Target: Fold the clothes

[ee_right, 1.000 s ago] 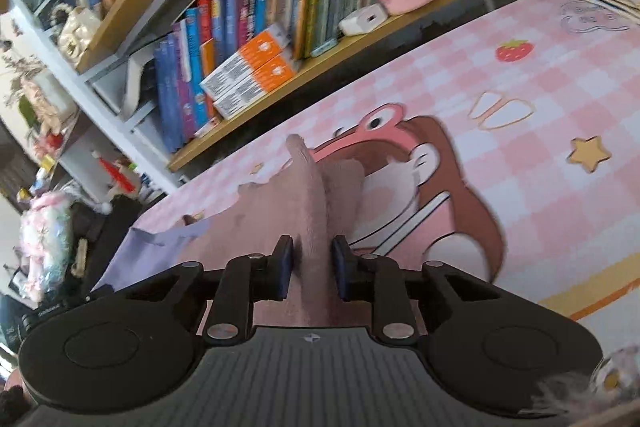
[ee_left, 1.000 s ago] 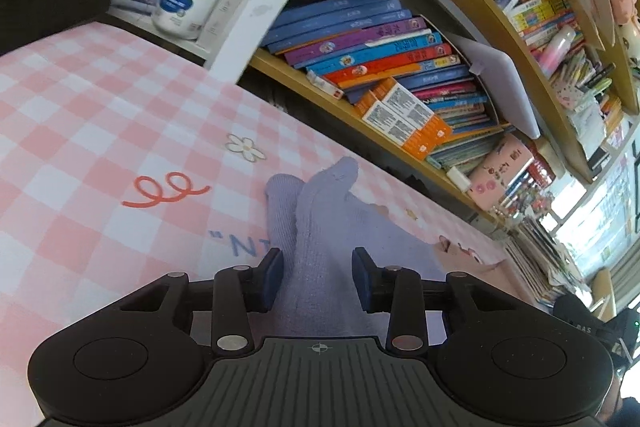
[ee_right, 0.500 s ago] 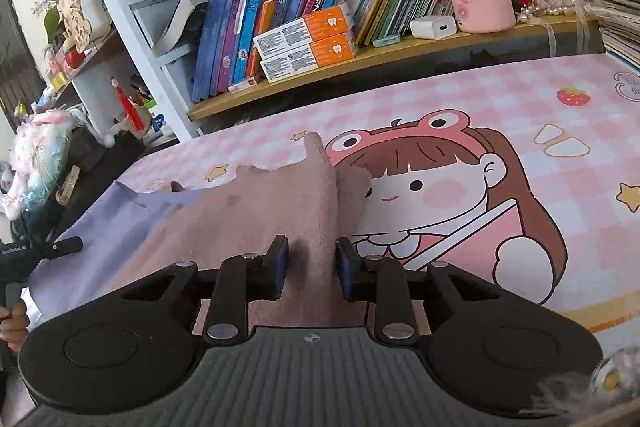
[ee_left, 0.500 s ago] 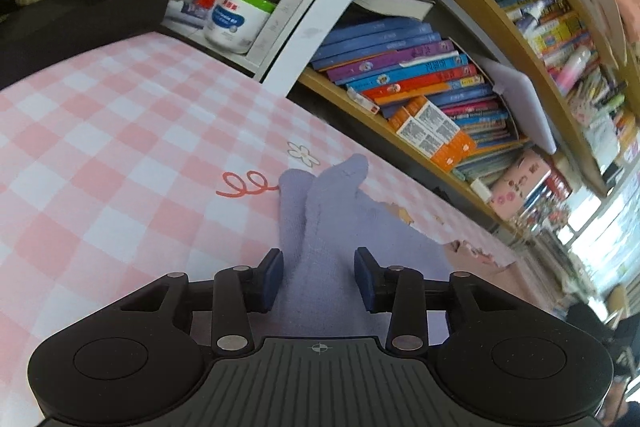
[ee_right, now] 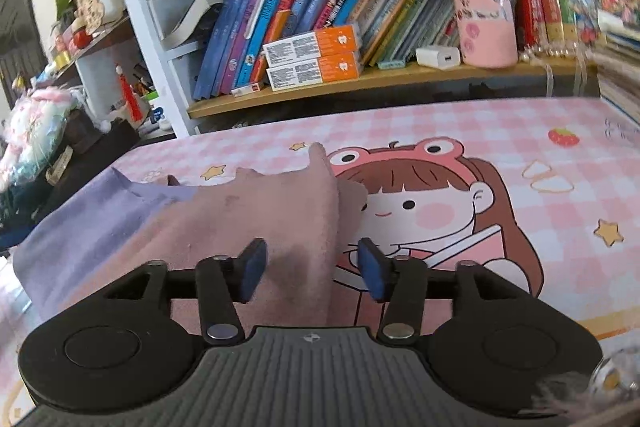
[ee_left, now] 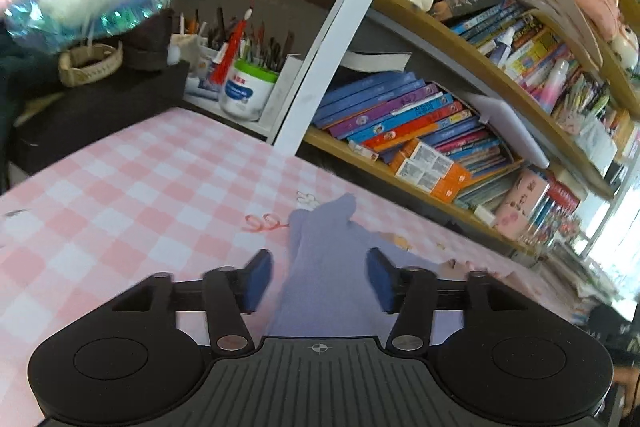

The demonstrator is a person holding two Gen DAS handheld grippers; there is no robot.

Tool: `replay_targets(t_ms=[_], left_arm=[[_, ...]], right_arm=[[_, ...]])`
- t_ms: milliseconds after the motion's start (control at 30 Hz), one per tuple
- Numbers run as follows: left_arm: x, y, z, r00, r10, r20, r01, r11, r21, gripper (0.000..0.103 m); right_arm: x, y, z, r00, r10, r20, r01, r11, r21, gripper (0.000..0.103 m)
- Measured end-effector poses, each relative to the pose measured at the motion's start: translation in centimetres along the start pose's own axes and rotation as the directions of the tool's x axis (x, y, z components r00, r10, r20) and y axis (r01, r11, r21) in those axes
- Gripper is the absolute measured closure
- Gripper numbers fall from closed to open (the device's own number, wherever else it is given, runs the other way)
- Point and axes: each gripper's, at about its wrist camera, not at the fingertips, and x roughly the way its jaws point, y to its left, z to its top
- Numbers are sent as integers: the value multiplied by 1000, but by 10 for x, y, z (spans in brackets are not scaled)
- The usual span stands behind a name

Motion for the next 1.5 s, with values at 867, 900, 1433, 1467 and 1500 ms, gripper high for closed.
replay_targets(t_ms=[867,900,1433,1467,1500], left_arm=[[-15,-36,-30,948,231,-218,-249,967,-59,1],[-14,-35,-31,948,228,-222,-250,965,-76,1],[1,-7,-23,972,78,-222,-174,875,-453,0],[2,-6,-22,971,77,-228,-176,873,-454,0],[3,-7,-21,969,79,-233,-180,873,-453,0]], right_arm=[[-30,9,-14,998,26,64,-20,995,-99,11],[-32,9,-15,997,30,66,-23,995,-100,11],[-21,16,-13,990,117,-74,-133,953,-274,10],[-19,18,-12,987,126,-97,-151,936,-319,10],[-18,17,-9,983,141,-115,-173,921,-349,10]])
